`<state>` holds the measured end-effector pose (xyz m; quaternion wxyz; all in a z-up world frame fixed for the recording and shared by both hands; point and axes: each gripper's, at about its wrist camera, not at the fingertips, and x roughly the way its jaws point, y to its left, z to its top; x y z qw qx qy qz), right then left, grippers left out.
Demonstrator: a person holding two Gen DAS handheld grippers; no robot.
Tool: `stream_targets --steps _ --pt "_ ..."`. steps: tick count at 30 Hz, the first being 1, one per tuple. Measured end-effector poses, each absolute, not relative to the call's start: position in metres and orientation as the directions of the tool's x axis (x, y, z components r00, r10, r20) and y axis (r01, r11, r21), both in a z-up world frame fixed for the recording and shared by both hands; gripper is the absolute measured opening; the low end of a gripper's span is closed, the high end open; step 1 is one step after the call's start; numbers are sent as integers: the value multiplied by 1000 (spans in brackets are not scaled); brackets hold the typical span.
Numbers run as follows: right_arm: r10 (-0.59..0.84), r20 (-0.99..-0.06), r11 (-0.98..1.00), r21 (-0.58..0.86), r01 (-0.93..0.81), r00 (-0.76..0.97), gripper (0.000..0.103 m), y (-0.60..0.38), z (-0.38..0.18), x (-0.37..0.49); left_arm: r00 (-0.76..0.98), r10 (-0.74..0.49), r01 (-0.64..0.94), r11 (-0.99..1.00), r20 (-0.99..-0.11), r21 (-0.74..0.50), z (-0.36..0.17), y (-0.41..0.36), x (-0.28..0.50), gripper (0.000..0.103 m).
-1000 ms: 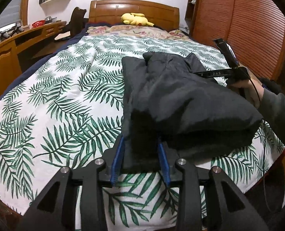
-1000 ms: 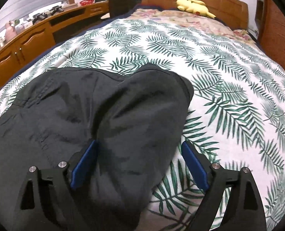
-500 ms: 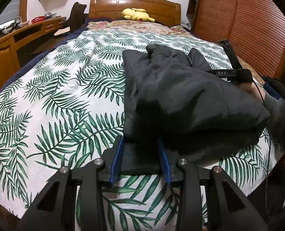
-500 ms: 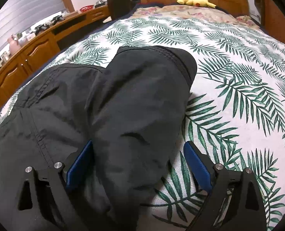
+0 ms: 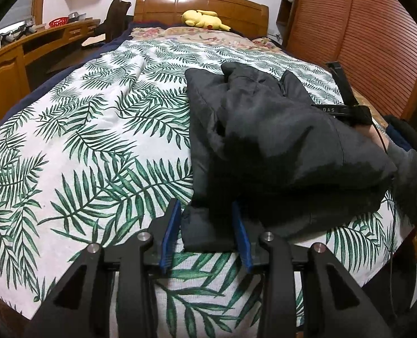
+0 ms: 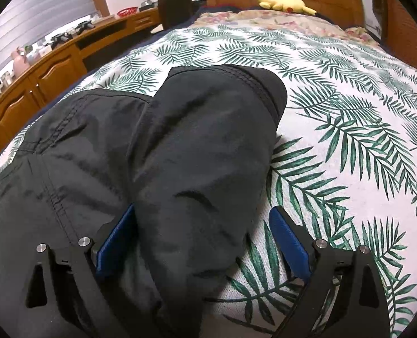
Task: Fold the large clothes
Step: 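Grasp the jacket bundle with the right tool while the left tool grips it too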
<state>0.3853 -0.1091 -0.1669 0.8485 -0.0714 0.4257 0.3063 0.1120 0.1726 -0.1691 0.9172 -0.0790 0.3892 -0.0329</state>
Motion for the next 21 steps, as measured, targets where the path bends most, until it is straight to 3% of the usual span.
stream_targets --steps 10,13,16,18,21 --pt "472 -770 793 157 -589 429 95 -109 -167 387 702 -135 6 983 -699 -184 -169 173 108 35" --pt "555 -760 741 266 -617 338 62 -110 -164 388 710 -138 9 982 -691 -187 -165 175 105 15" --pt "546 -761 747 253 -615 350 51 -109 -158 384 721 -157 8 976 -674 -219 -161 181 103 6" --pt "541 -753 750 231 -620 374 35 -110 -148 380 723 -140 7 981 -676 -196 -158 178 103 3" --pt "527 -740 754 179 -632 419 29 -107 -129 370 751 -119 -9 982 -650 -190 -146 176 98 1"
